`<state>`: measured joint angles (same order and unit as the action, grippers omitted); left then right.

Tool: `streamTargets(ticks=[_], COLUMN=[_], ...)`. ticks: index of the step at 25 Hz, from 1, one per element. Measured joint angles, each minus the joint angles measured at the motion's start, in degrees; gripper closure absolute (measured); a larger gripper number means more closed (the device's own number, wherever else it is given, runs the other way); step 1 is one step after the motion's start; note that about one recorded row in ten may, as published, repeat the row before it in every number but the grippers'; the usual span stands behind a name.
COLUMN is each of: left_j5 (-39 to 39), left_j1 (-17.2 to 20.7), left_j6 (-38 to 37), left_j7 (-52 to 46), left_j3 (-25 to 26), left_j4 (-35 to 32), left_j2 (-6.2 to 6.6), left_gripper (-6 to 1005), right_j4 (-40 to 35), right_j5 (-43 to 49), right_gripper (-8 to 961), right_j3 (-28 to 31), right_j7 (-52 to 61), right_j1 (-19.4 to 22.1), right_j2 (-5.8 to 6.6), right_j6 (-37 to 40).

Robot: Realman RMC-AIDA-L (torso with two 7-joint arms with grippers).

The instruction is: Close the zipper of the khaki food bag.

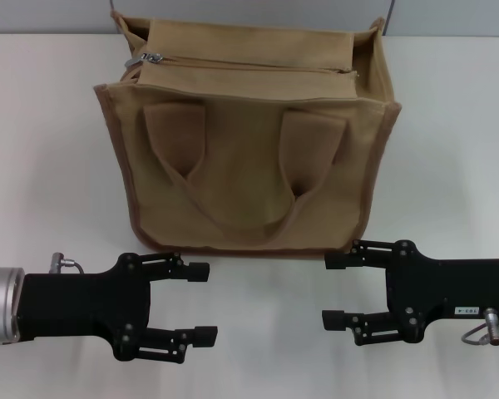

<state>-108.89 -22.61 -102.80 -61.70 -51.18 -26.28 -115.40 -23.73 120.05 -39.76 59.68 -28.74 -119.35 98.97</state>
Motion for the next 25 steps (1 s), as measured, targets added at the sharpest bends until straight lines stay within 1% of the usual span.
streamTargets(ticks=[19, 25], left_j5=[0.0, 0.46], left_j1=[0.02, -0.23], left_j6=[-0.03, -1.67], left_j7=[0.0, 0.0], left_j3=[-0.05, 0.54], left_j4=[-0.2, -0.29], left_j2=[0.0, -0.29], left_gripper=[176, 178], right_j4=[0.0, 0.0], right_j5=[0.01, 0.01], right_gripper=[149, 150], right_j3=[0.54, 0.58], right_j7=[-0.01, -0.12], right_j1=[0.0, 0.0], right_j2=[0.0, 0.0], right_j6=[0.02, 0.0])
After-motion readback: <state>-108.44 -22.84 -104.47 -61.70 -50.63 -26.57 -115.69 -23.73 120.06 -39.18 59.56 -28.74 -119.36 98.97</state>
